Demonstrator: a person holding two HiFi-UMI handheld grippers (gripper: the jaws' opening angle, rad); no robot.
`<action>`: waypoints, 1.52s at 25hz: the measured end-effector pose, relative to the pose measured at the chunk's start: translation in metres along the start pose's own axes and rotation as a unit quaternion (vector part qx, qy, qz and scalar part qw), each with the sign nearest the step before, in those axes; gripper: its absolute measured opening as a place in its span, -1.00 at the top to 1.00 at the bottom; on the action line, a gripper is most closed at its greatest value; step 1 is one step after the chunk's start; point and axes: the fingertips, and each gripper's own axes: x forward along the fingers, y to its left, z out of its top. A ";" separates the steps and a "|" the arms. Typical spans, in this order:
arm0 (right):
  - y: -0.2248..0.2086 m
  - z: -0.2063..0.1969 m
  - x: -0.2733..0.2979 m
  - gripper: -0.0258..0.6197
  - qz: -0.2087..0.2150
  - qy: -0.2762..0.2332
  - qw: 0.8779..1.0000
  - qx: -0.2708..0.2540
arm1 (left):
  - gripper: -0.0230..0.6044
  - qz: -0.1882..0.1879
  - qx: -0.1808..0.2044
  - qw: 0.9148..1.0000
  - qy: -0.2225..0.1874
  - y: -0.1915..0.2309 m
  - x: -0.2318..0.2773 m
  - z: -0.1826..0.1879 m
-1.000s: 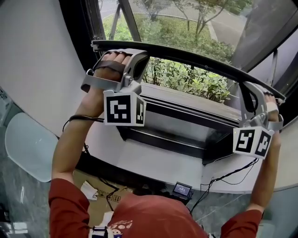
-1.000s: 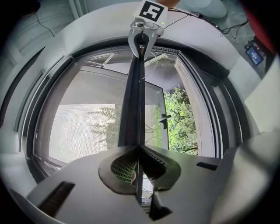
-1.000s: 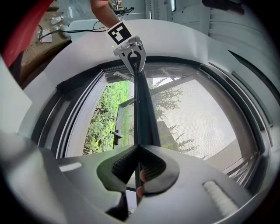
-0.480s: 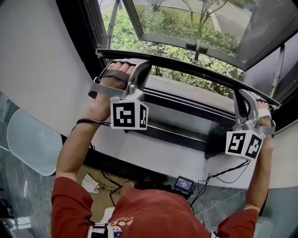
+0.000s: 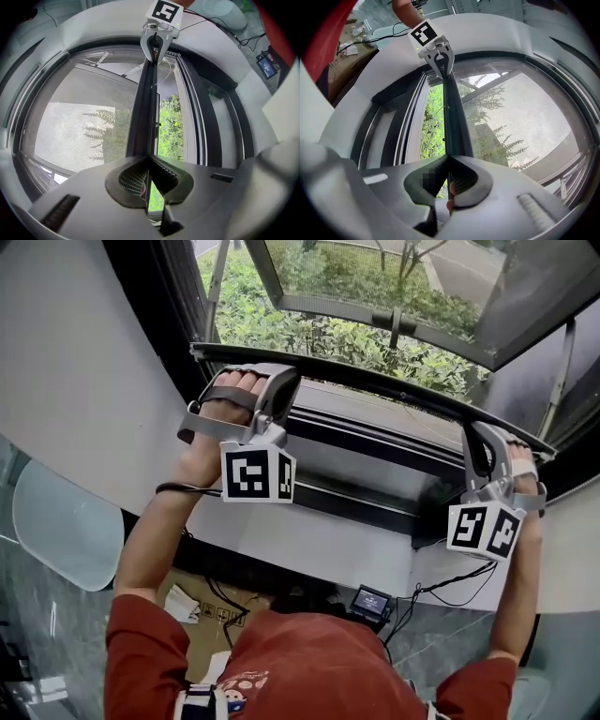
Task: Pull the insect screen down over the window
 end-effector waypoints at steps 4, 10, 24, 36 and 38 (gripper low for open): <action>0.028 -0.007 0.005 0.84 0.031 0.005 0.999 0.006 | 0.85 -0.028 -0.001 1.000 0.000 -0.028 0.002 -0.002; 0.048 -0.011 0.011 0.84 0.048 0.007 0.999 0.022 | 0.85 -0.050 -0.003 0.999 0.004 -0.049 0.006 -0.004; 0.081 -0.016 0.012 0.84 0.086 0.018 0.995 0.041 | 0.85 -0.079 -0.019 0.997 0.004 -0.083 0.007 -0.007; 0.100 -0.017 0.015 0.84 0.102 0.022 0.993 0.053 | 0.85 -0.103 -0.020 0.994 0.008 -0.102 0.007 -0.010; 0.100 -0.018 0.015 0.84 0.103 0.022 0.993 0.055 | 0.85 -0.106 -0.018 0.994 0.009 -0.103 0.008 -0.010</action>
